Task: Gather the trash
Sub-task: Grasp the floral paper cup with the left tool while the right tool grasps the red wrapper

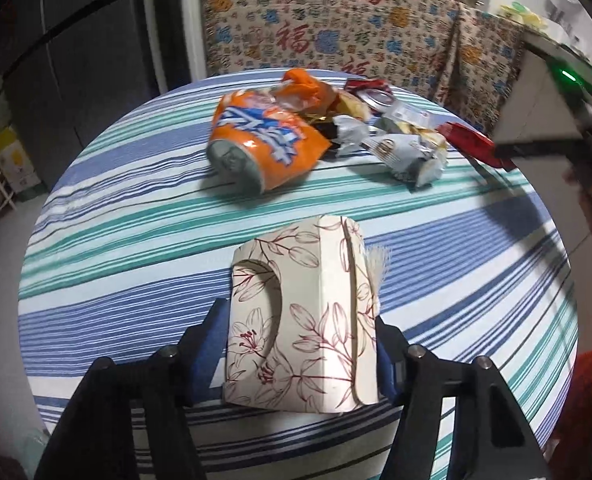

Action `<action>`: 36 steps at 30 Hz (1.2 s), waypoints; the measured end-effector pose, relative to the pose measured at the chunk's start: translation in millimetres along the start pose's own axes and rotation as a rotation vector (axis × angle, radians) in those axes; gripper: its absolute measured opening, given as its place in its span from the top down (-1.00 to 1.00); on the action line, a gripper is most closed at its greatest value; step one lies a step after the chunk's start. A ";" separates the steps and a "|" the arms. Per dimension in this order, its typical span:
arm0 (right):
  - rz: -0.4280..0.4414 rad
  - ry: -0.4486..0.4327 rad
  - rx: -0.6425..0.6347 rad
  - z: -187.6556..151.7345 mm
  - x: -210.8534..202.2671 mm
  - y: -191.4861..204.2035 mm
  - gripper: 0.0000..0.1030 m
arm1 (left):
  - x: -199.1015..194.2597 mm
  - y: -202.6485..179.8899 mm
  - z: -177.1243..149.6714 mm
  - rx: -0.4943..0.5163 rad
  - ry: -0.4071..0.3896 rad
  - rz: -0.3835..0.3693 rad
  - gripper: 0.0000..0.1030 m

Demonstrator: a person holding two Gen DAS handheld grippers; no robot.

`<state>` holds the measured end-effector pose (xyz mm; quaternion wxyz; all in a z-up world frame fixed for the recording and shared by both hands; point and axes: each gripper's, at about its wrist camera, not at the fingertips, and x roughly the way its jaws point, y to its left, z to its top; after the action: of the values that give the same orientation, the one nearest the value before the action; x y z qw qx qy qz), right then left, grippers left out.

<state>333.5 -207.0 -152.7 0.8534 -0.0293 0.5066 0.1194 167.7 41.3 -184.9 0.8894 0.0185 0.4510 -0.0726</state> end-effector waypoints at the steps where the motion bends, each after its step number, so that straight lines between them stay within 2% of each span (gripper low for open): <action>1: -0.002 0.004 0.006 5.2 4.9 -1.1 -0.43 | -0.3 -2.1 -0.1 0.001 0.000 -0.014 -0.26; 2: 0.002 0.008 0.014 11.3 11.0 -2.5 -0.35 | -0.2 -3.2 -0.1 0.000 0.001 -0.023 -0.26; 4: 0.028 0.033 0.027 17.9 22.8 -5.5 0.01 | 0.9 -5.8 0.3 0.004 0.004 -0.033 -0.26; 6: 0.053 0.066 0.046 19.6 32.4 -9.9 0.70 | 1.4 -8.2 1.4 0.008 0.006 -0.051 -0.26; 9: 0.069 0.052 0.086 9.7 21.9 -12.5 0.74 | 0.7 -11.5 1.0 0.004 0.015 -0.084 -0.30; 12: 0.079 0.045 0.088 -9.1 3.5 -7.7 0.74 | -3.2 -16.9 0.6 0.032 0.021 -0.086 -0.30; 16: 0.074 0.050 0.069 -52.6 -26.2 7.5 0.74 | -12.1 -17.0 -2.3 0.039 0.013 -0.095 -0.30; 22: 0.039 0.047 0.032 -89.1 -33.3 34.9 0.70 | -17.8 -17.2 -1.9 0.033 0.002 -0.077 -0.30; 25: 0.026 0.031 0.005 -91.9 -33.3 44.3 0.47 | -10.3 -17.7 -2.6 0.034 0.029 -0.069 -0.30; 27: 0.053 0.029 0.007 -90.7 -33.6 46.7 0.09 | -1.0 -19.6 -4.1 0.029 0.063 -0.075 -0.30; 29: 0.058 0.016 0.003 -90.3 -37.0 47.6 -0.04 | -1.9 -22.3 -4.7 0.045 0.054 -0.065 -0.30; 32: 0.065 0.003 0.007 -86.0 -39.4 47.4 -0.06 | -7.5 -19.5 -4.3 0.044 0.040 -0.077 -0.35; 36: 0.064 -0.012 0.011 -84.2 -43.3 46.6 -0.20 | -14.6 -14.2 -5.2 0.054 0.032 -0.080 -0.41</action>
<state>230.6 -183.7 -152.4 0.8523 -0.0078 0.5029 0.1438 152.9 29.5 -175.8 0.8777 0.0256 0.4632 -0.1198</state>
